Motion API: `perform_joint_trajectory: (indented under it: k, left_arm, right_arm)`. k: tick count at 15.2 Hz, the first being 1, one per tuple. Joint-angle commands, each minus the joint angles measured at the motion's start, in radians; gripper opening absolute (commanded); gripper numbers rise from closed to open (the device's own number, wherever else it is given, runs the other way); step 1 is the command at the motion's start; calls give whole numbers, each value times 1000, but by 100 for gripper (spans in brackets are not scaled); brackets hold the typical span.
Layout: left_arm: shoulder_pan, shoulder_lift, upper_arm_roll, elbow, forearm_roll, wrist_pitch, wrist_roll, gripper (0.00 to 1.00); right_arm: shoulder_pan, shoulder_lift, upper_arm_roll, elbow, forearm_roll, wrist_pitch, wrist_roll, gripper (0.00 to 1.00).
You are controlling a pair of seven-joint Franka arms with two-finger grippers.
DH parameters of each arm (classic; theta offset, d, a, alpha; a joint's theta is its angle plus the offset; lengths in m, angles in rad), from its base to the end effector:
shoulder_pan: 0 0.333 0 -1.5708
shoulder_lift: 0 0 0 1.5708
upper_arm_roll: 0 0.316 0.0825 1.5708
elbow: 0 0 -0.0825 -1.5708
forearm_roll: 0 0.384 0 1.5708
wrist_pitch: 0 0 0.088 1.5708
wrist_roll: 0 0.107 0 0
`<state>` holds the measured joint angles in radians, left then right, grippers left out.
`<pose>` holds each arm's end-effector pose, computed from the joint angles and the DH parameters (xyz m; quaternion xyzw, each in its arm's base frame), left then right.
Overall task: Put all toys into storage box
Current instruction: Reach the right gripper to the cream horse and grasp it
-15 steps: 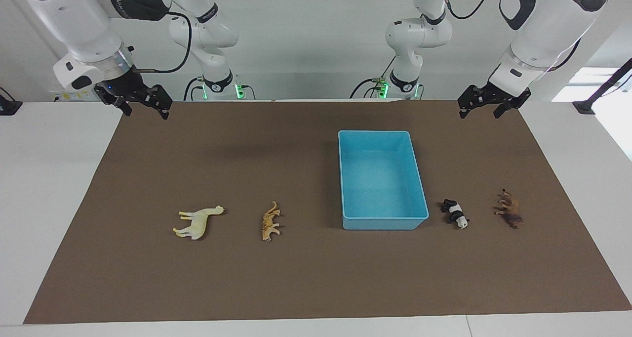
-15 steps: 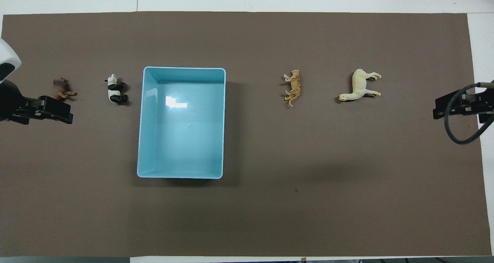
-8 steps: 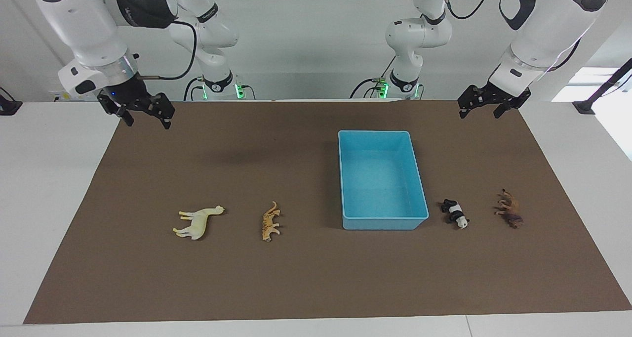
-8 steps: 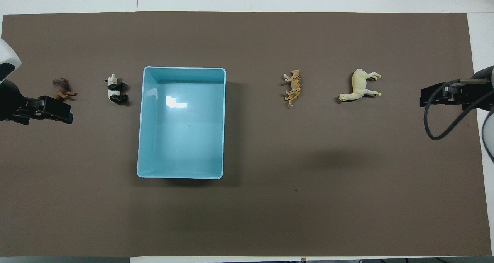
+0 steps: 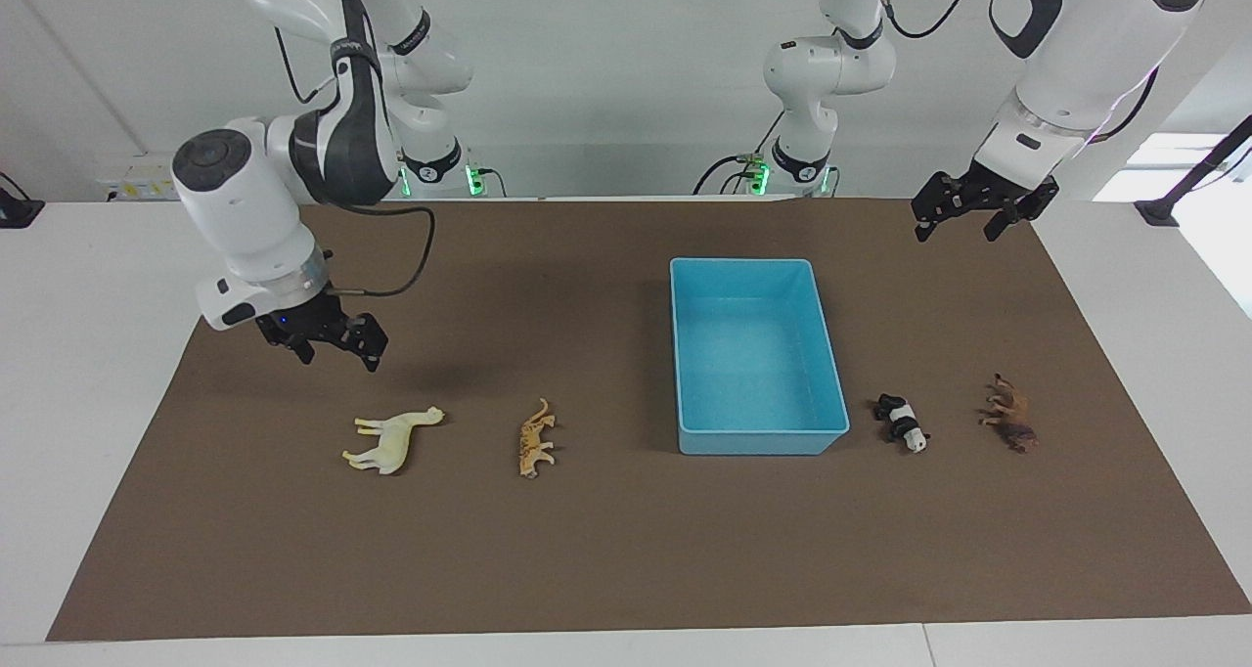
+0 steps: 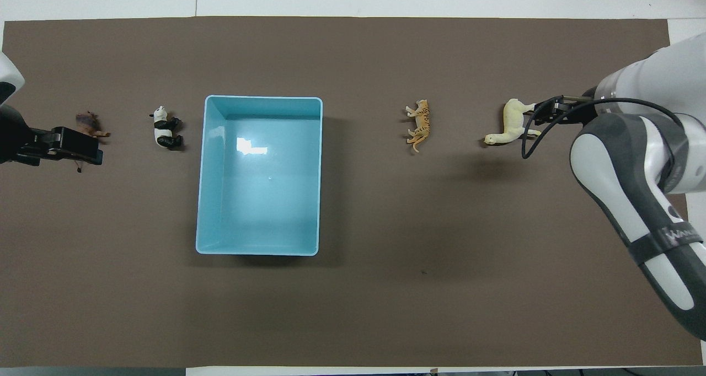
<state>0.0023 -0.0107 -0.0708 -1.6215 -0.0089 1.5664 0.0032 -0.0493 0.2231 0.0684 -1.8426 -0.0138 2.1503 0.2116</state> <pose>0.5479 -0.0388 0.6061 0.9991 -0.0357 -0.0223 0.0033 0.6241 0.0091 0.4143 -0.9947 0.0937 -0.0421 0.0065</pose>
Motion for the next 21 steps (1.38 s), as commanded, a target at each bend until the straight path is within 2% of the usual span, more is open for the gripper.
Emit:
perform_joint_trajectory:
  k: [1,6,18,19,20,21]
  left_arm:
    - [-8,-18,8,-26,23,29,3,100]
    - [-5,-15,11,-23,23,27,3,100]
    - [4,-17,11,-26,23,27,1,100]
    - [4,-18,11,-27,23,27,6,100]
    - [2,-18,11,-24,24,27,7,100]
    - [1,-22,9,-26,24,26,8,100]
  right_arm:
    - [11,33,4,-37,9,103,32,100]
    - [2,145,4,-38,11,235,34,100]
    - [16,209,4,-41,11,324,72,99]
    - [17,209,4,-41,9,322,72,97]
    - [19,211,4,-41,9,322,72,91]
    - [20,220,4,-40,9,329,72,79]
